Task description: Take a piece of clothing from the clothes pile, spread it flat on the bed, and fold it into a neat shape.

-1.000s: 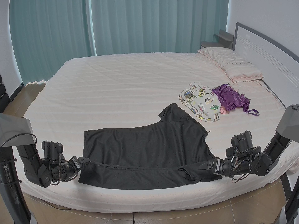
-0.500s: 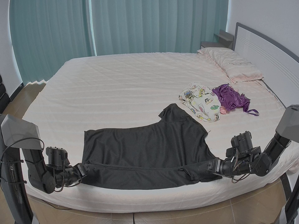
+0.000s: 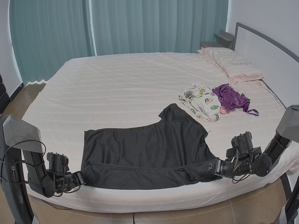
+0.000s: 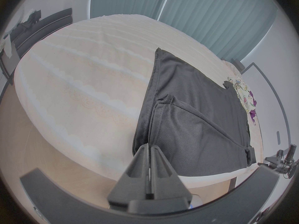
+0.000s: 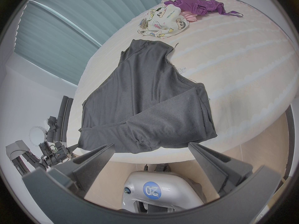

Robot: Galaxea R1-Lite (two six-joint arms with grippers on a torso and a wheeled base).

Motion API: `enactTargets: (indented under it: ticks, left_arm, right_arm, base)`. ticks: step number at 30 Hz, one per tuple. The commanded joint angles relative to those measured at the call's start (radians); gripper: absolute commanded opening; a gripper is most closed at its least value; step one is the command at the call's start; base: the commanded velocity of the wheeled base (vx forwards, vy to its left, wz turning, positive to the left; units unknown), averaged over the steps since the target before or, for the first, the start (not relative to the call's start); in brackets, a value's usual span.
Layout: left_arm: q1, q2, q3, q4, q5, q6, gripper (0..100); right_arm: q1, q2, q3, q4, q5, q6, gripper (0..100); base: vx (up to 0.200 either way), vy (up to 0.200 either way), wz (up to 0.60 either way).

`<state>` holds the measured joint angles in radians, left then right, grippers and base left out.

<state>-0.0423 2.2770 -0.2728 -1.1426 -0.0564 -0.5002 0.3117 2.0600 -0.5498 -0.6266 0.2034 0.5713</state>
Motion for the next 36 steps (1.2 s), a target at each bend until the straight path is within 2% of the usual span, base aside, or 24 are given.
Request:
enactTargets:
  ticks: [1, 11, 12, 19, 24, 32, 36]
  left_arm:
    - [0.002, 0.002, 0.007, 0.001, 0.001, 0.000, 0]
    - [0.025, 0.002, 0.026, 0.015, 0.006, 0.049, 0]
    - [0.025, 0.002, 0.030, 0.021, 0.006, 0.052, 100]
    - [0.029, -0.014, 0.021, 0.009, 0.004, 0.049, 100]
    - [0.048, -0.128, -0.020, 0.018, -0.010, 0.038, 100]
    - [0.029, -0.028, -0.178, 0.012, -0.014, 0.043, 100]
    - [0.016, -0.004, -0.215, 0.018, -0.074, 0.043, 100]
  right_arm:
    - [0.000, -0.003, 0.002, -0.001, 0.001, -0.001, 100]
    - [0.000, 0.002, 0.002, 0.001, -0.001, -0.001, 100]
    - [0.000, 0.002, 0.002, 0.001, 0.001, -0.001, 100]
    - [-0.005, -0.004, 0.002, 0.001, 0.001, -0.001, 100]
    - [-0.008, -0.018, 0.002, -0.001, -0.001, -0.001, 100]
    - [-0.008, -0.015, 0.004, 0.001, -0.001, -0.002, 100]
    - [-0.010, -0.014, 0.005, 0.001, 0.001, -0.013, 100]
  base:
    - [0.000, 0.000, 0.00]
    - [0.000, 0.000, 0.00]
    - [0.000, 0.000, 0.00]
    - [0.000, 0.000, 0.00]
    - [0.000, 0.000, 0.00]
    - [0.000, 0.000, 0.00]
    - [0.000, 0.000, 0.00]
